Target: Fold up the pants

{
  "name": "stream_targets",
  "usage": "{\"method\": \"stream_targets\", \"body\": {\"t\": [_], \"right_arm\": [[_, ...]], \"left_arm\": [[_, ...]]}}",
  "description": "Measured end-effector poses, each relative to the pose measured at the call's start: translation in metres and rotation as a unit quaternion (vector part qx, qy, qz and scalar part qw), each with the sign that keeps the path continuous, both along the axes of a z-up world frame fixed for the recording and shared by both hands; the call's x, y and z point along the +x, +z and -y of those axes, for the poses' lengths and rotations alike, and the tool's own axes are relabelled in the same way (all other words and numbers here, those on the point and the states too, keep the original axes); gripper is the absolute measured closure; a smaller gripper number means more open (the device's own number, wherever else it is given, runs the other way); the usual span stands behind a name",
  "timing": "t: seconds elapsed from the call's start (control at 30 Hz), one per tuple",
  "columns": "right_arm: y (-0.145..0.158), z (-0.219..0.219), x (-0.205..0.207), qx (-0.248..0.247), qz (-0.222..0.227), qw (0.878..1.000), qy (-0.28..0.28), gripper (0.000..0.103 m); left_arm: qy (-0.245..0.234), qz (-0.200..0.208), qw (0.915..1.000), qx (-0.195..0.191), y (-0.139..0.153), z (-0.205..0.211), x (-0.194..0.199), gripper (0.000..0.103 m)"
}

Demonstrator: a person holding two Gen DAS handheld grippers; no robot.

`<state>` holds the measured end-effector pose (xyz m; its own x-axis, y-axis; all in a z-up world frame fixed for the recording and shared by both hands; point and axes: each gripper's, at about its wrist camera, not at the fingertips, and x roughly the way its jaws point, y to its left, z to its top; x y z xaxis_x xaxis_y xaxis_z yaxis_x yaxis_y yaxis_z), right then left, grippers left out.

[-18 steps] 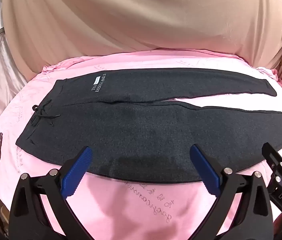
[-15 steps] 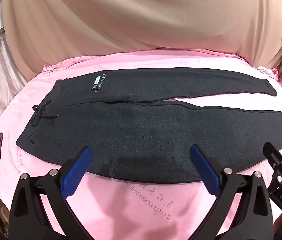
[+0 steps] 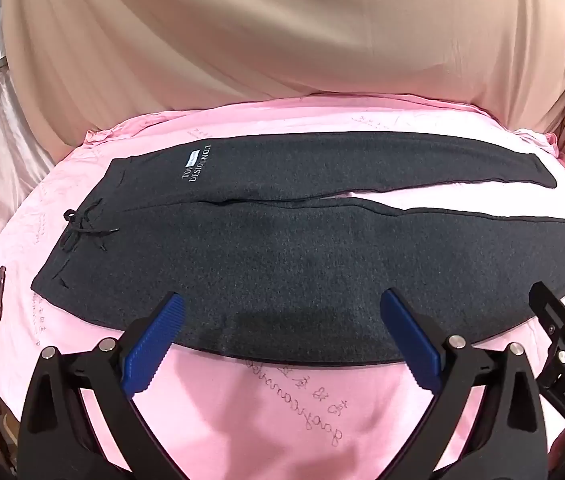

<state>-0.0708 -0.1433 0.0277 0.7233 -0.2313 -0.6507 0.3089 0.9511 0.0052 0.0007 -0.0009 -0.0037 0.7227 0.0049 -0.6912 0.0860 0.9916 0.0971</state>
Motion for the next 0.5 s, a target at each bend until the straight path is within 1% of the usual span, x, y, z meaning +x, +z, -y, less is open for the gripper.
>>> {"method": "stream_targets", "body": {"t": [0.27, 0.3, 0.5], "right_arm": [[0.0002, 0.0023, -0.0007, 0.000, 0.000, 1.000, 0.000, 0.005], [-0.0007, -0.0036, 0.0011, -0.002, -0.001, 1.000, 0.000, 0.005], [-0.0003, -0.0059, 0.0024, -0.003, -0.003, 1.000, 0.001, 0.005]], "left_arm": [[0.000, -0.004, 1.0000, 0.000, -0.0025, -0.0002, 0.0034, 0.007], [0.001, -0.004, 1.0000, 0.000, -0.0028, -0.0006, 0.0038, 0.007], [0.003, -0.002, 1.0000, 0.002, -0.0042, -0.0006, 0.0033, 0.007]]}}
